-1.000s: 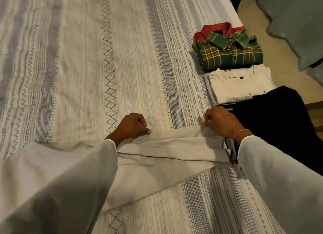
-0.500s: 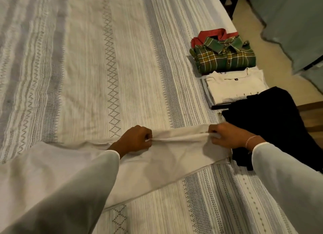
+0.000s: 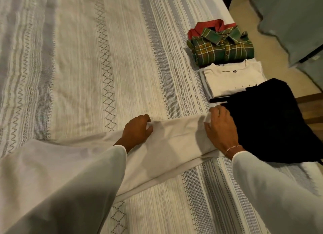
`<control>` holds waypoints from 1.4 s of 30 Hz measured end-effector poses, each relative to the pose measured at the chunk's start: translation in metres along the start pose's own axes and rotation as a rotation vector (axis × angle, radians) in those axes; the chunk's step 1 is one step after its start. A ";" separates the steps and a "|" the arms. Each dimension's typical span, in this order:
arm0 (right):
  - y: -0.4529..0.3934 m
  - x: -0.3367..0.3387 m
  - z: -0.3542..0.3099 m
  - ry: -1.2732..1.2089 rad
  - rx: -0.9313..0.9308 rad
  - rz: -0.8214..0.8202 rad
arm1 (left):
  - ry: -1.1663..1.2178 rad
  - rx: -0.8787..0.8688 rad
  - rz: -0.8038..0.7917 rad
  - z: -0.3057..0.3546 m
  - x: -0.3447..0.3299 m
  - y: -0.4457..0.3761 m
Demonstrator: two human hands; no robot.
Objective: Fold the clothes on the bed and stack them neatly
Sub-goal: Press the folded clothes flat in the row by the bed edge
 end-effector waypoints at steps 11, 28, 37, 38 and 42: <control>0.142 -0.061 0.060 -0.795 -0.871 0.042 | -0.195 -0.254 0.201 0.088 0.002 0.007; 0.173 -0.060 0.075 -0.889 -0.869 0.157 | 0.127 -0.244 0.141 0.202 -0.049 0.035; 0.177 -0.085 0.078 -1.551 -1.236 0.507 | 0.349 -0.158 0.311 0.195 -0.017 0.054; 0.178 -0.086 0.078 -1.597 -1.270 0.531 | 0.327 -0.171 0.321 0.196 -0.016 0.056; 0.181 -0.088 0.088 -1.676 -1.342 0.584 | 0.181 -0.350 0.405 0.216 -0.012 0.073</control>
Point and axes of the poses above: each hand's wrist, its own y-axis away from the middle knuckle, its own x-axis out of the back of the hand, z = x × y, the point moved 9 cm from there along -y, towards the middle knuckle, and after that the axes turned 8 degrees about -y, right-handed, at the moved point
